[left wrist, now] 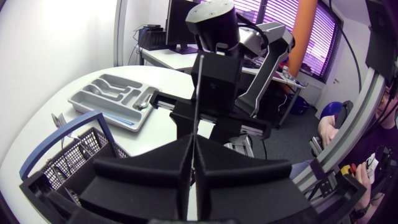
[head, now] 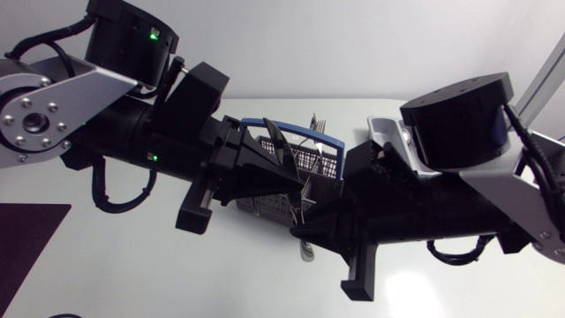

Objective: Unload the cutlery basket into the drawer organizer.

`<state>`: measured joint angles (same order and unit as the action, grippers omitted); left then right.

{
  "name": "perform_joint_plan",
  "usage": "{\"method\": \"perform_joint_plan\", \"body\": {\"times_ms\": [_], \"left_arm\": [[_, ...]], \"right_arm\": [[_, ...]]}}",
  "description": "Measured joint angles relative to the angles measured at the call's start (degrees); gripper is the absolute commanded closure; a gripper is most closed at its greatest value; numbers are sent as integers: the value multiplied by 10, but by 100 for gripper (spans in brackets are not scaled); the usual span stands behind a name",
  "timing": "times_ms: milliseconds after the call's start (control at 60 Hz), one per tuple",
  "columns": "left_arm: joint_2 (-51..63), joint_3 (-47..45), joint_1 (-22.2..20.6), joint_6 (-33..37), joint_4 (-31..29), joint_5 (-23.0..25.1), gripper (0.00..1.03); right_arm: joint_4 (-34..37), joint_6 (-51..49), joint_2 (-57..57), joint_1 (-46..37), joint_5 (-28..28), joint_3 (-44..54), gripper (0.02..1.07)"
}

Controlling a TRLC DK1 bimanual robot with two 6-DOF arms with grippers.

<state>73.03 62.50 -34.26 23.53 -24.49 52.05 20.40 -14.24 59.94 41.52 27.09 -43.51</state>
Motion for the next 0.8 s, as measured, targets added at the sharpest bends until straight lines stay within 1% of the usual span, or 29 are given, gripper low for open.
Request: {"method": "perform_joint_plan", "body": {"times_ms": [100, 133, 150, 167, 183, 200, 217, 233, 250, 267, 283, 300, 350, 383, 517, 617, 717, 800], "left_arm": [[2, 0, 0, 0, 4, 0, 99], [2, 0, 0, 0, 4, 0, 92], [2, 0, 0, 0, 4, 0, 87], [2, 0, 0, 0, 4, 1, 84], [2, 0, 0, 0, 4, 1, 72], [2, 0, 0, 0, 4, 2, 70], [2, 0, 0, 0, 4, 2, 62], [2, 0, 0, -1, 4, 2, 60], [2, 0, 0, -2, 4, 2, 49], [2, 0, 1, -3, 4, 2, 47], [2, 0, 1, -3, 4, 2, 35], [2, 0, 3, -6, 4, 2, 28], [2, 0, 8, -7, 4, 4, 12], [2, 0, 14, -7, 4, 4, 5], [1, 0, 46, -7, 4, 4, 5], [-9, 0, 79, -7, 3, 4, 5], [-25, 0, 107, -7, 3, -5, 5], [-32, 0, 121, -6, 3, -32, 5]], "right_arm": [[0, 3, 0, -3, 7, 0, 101], [1, 3, 0, -3, 9, 0, 101], [1, 3, 0, -3, 10, 0, 101], [1, 3, -1, -3, 11, 0, 101], [1, 3, -1, -3, 11, 0, 101], [1, 3, -2, -3, 12, 0, 101], [2, 3, -2, -3, 12, 0, 101], [2, 3, -3, -3, 12, 0, 101], [2, 3, -4, -3, 12, 0, 101], [3, 3, -5, -3, 11, 0, 101], [3, 3, -5, -3, 10, 0, 101], [3, 3, -7, -3, 10, 0, 101], [4, 3, -10, -4, 10, 0, 101], [5, 3, -14, -5, 10, 0, 101], [17, 3, -38, -20, 9, 1, 101], [37, 3, -67, -44, 8, 3, 101], [62, 1, -97, -96, 8, 5, 101], [74, -11, -112, -157, 8, 5, 101]]}}
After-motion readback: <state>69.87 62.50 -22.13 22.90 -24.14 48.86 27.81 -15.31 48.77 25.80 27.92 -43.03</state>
